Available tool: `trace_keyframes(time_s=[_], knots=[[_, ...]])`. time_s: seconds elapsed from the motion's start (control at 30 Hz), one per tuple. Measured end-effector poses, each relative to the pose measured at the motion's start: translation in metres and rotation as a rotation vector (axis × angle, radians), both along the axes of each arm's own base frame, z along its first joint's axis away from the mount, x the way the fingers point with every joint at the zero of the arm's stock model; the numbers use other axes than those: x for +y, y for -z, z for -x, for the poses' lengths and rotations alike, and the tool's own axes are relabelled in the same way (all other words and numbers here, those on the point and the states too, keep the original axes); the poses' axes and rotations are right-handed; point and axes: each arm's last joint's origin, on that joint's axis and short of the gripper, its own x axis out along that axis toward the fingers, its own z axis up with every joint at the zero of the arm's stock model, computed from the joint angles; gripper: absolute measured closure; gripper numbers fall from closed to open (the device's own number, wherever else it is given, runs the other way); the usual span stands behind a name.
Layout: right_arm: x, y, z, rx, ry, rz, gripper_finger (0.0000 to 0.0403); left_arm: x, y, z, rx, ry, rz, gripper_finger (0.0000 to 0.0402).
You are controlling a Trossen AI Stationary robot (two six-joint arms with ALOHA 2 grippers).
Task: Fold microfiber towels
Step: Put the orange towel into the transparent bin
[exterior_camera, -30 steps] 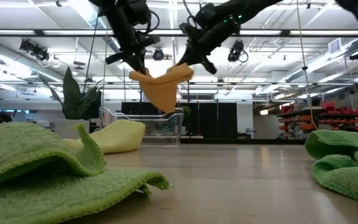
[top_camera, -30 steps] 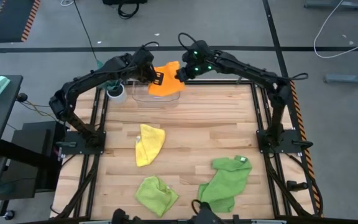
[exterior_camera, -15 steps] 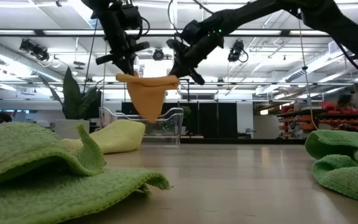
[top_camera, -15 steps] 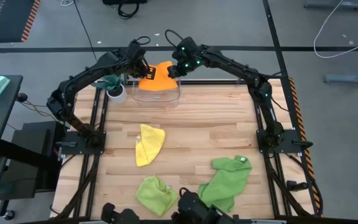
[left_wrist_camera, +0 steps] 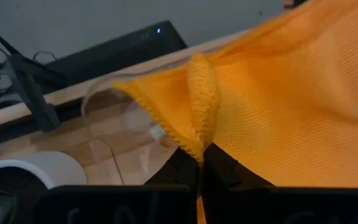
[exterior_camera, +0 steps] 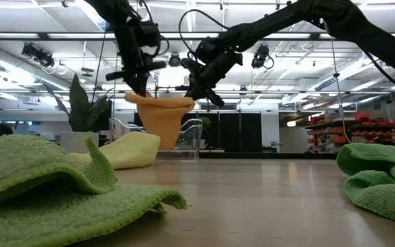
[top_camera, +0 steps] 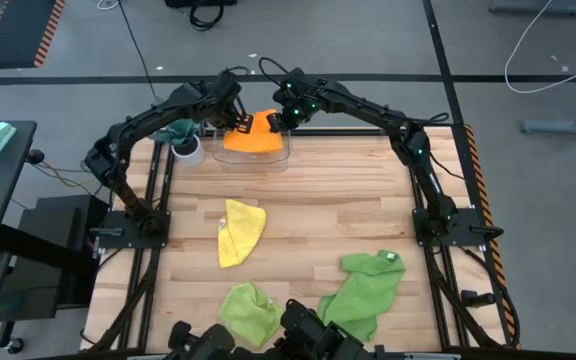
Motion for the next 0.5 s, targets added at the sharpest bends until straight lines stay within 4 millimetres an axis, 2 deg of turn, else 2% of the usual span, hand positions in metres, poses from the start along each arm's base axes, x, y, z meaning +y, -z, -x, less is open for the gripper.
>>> trace_keyframes(time_s=[0.2, 0.5], knots=[[-0.009, 0.004, 0.004, 0.004, 0.026, -0.011, 0.0403, 0.009, 0.017, -0.008, 0.007, 0.021, 0.039, 0.0394], [-0.016, 0.040, -0.003, 0.070, 0.034, -0.068, 0.0403, 0.019, 0.037, -0.013, 0.040, 0.016, 0.080, 0.0394]])
